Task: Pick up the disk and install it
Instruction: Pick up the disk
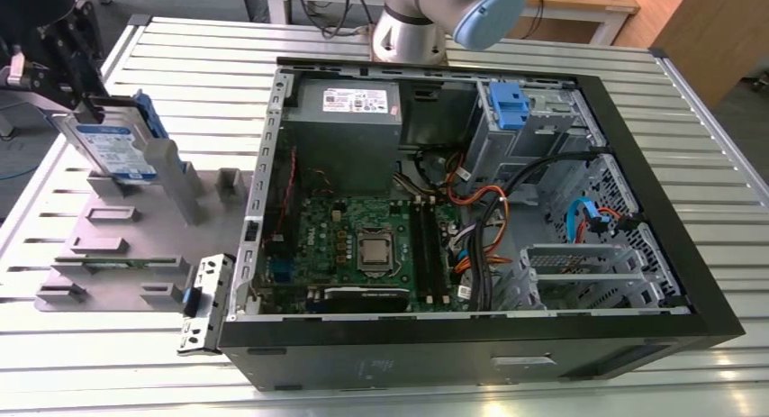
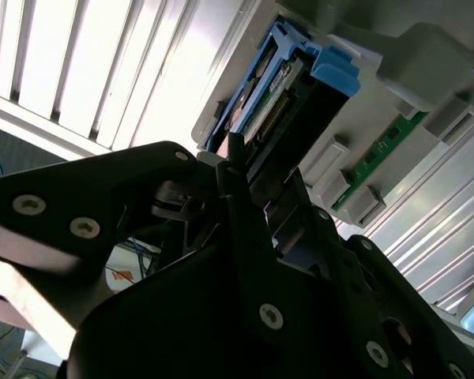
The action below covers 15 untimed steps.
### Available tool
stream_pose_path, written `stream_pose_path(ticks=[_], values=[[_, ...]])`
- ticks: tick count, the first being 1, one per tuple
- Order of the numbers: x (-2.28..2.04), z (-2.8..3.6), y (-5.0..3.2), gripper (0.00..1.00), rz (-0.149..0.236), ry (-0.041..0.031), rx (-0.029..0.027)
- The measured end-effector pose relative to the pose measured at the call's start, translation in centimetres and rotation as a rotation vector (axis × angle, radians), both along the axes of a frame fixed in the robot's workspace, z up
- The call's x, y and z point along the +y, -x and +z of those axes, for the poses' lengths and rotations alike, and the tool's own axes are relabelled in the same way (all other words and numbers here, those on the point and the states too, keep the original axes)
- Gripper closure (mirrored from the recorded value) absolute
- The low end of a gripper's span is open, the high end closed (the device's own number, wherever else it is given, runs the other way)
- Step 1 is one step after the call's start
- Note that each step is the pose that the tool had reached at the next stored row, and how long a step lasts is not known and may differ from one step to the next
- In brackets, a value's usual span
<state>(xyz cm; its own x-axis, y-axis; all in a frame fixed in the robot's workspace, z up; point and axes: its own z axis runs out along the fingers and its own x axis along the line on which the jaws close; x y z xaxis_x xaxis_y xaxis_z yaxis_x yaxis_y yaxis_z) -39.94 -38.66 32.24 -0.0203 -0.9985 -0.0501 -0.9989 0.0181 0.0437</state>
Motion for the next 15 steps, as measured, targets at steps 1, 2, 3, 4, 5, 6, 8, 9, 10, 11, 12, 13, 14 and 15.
stream_pose_path(ticks=[1,2,3,4,5,6,8,9,10,11,12,13,14,15], values=[[0.00,0.08,0.00,0.65,0.000,0.0000,0.0001],[0.00,0.08,0.00,0.65,0.000,-0.0001,-0.0001],[0.00,0.08,0.00,0.65,0.000,-0.0001,-0.0001],[0.00,0.08,0.00,0.65,0.000,-0.0001,-0.0001],[0.00,0.10,0.00,0.65,0.000,0.0000,0.0001],[0.00,0.10,0.00,0.65,0.000,0.0001,0.0001],[0.00,0.10,0.00,0.65,0.000,0.0000,0.0001],[0.00,0.11,0.00,0.65,0.000,0.0000,0.0001],[0.00,0.11,0.00,0.65,0.000,0.0000,0.0001],[0.00,0.11,0.00,0.65,0.000,0.0000,0.0001],[0.00,0.11,0.00,0.65,0.000,0.0000,0.0001],[0.00,0.12,0.00,0.65,0.000,0.0000,0.0001],[0.00,0.17,0.00,0.65,0.000,0.0002,0.0004],[0.00,0.25,0.00,0.65,0.000,0.0003,0.0006]])
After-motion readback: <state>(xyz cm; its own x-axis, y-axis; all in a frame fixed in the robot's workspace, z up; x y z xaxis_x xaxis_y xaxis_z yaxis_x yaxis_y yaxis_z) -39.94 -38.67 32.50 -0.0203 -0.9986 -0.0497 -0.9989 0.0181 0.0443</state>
